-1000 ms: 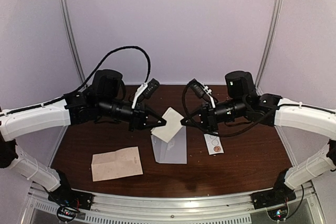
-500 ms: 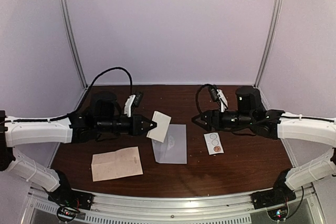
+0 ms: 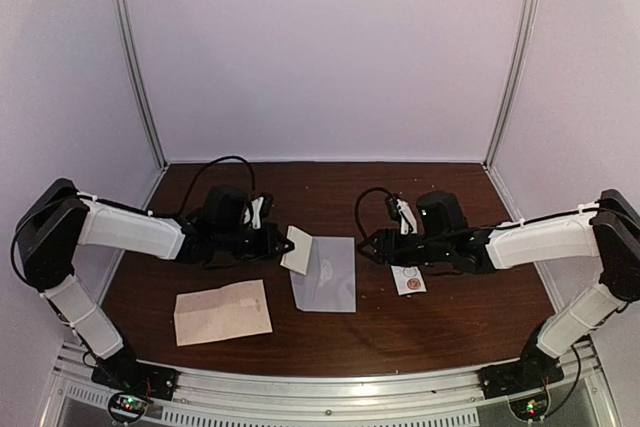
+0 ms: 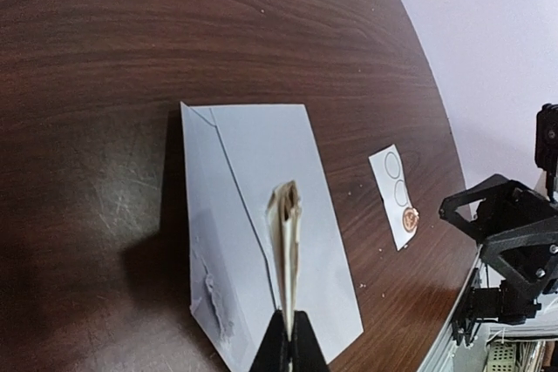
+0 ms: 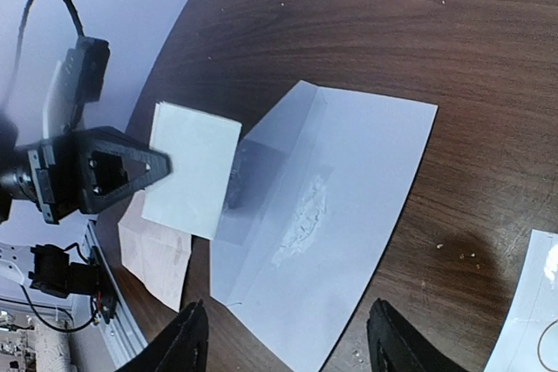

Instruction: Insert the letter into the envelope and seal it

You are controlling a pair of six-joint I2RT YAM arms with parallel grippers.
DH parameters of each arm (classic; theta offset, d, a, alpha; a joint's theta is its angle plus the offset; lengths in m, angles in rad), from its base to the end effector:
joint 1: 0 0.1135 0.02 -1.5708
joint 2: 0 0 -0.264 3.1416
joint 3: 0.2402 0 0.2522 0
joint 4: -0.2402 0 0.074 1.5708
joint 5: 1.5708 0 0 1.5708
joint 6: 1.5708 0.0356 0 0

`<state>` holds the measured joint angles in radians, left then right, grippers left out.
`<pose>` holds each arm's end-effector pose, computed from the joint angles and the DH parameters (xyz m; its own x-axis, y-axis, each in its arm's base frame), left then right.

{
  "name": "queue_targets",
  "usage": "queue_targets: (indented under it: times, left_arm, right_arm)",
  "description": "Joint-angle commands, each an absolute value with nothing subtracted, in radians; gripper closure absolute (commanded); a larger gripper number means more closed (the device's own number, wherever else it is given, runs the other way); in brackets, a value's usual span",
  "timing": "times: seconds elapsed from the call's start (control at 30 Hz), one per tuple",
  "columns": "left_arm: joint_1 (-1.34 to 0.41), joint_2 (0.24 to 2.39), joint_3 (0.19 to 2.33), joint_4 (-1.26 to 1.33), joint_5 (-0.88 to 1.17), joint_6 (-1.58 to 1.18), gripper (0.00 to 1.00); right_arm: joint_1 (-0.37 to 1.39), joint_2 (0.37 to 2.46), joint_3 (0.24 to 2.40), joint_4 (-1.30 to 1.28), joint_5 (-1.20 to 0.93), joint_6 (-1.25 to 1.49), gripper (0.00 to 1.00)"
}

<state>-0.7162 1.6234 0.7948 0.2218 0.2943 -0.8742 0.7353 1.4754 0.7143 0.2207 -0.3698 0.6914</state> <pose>0.2440 -0.2260 0.1755 -0.8958 -0.1935 -0.4002 0.1885 0.6499 -0.7362 0.2180 0.2145 0.1956 -0.8393 0.0425 -0.5420 -0.4156 0.5926 0.6900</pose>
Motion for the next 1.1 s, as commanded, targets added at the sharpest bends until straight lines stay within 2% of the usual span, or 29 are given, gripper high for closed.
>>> queue_targets:
  times: [0.0, 0.5, 1.07]
  left_arm:
    - [-0.695, 1.685, 0.83, 0.303, 0.333, -0.885, 1.0]
    - [-0.648, 1.829, 0.849, 0.395, 0.389, -0.963, 1.0]
    - [-0.646, 1.903, 0.888, 0.351, 0.377, -0.968, 1.0]
  right_arm:
    - [0.738, 1.587, 0.749, 0.288, -0.384, 0.773, 0.41]
    - [0.741, 1.796, 0.828, 0.287, -0.423, 0.781, 0.45]
    - [0.761, 1.862, 0.858, 0.289, -0.428, 0.775, 0.45]
